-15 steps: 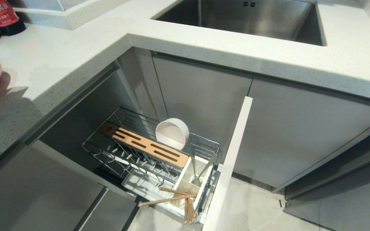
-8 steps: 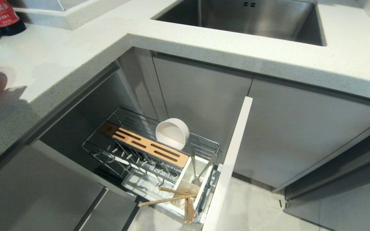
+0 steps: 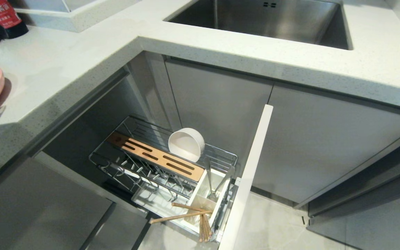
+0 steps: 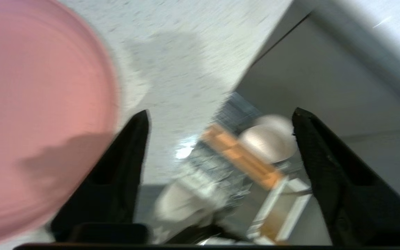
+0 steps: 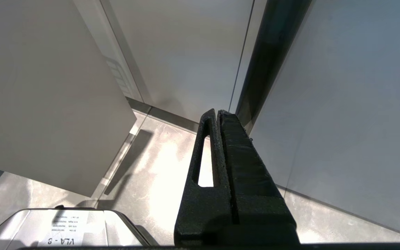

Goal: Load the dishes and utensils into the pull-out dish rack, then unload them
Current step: Take the plate out of the cupboard, then take the bowl out of the cupboard

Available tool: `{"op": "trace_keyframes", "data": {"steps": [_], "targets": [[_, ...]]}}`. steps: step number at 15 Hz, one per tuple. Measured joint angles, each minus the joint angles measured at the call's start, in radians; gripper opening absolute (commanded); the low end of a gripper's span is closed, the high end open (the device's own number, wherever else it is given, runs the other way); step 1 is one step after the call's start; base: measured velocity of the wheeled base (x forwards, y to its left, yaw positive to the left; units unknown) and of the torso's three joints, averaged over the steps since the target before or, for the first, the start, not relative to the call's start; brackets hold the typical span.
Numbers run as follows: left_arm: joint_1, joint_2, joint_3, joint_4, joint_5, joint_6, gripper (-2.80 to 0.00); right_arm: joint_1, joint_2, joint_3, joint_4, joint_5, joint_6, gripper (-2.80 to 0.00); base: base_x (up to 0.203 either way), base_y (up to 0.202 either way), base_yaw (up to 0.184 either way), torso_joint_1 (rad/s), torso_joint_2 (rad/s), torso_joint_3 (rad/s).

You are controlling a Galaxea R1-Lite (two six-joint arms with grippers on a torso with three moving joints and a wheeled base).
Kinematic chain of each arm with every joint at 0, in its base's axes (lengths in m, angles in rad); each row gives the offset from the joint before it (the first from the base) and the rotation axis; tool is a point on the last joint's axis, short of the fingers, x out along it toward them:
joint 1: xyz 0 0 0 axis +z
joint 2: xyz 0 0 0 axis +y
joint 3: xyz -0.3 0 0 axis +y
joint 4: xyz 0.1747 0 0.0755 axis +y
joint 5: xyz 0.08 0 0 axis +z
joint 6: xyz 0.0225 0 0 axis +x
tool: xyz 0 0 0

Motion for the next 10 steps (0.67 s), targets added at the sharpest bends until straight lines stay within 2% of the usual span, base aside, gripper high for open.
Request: {"op": "trace_keyframes", "data": {"steps": [1,3,5,7,10], "targets": [[0.000,-0.033,0.046,-0.068,-0.046,-0.057,-2.80,0.000,0.000,0.000,0.000,0.000,0.000,-2.80,0.000,0.000,0.000,0.000,0.00,0.000],[-0.019,-0.089,0.105,-0.213,-0.105,-0.129,-2.80,0.000,0.000,0.000,0.000,0.000,0.000,-2.80,0.000,0.000,0.000,0.000,0.00,0.000],[-0.071,-0.125,0.140,-0.300,-0.119,-0.195,-2.80,0.000,0.000,0.000,0.000,0.000,0.001,-2.80,0.000,0.000,0.000,0.000,0.00,0.000],[-0.094,-0.131,0.158,-0.369,-0.117,-0.226,-2.80,0.000,0.000,0.000,0.000,0.000,0.001,-2.80,0.000,0.000,0.000,0.000,0.00,0.000],[-0.156,-0.088,0.148,-0.388,-0.107,-0.371,-2.80,0.000,0.000,0.000,0.000,0.000,0.001,-2.80,0.000,0.000,0.000,0.000,0.00,0.000]]}}
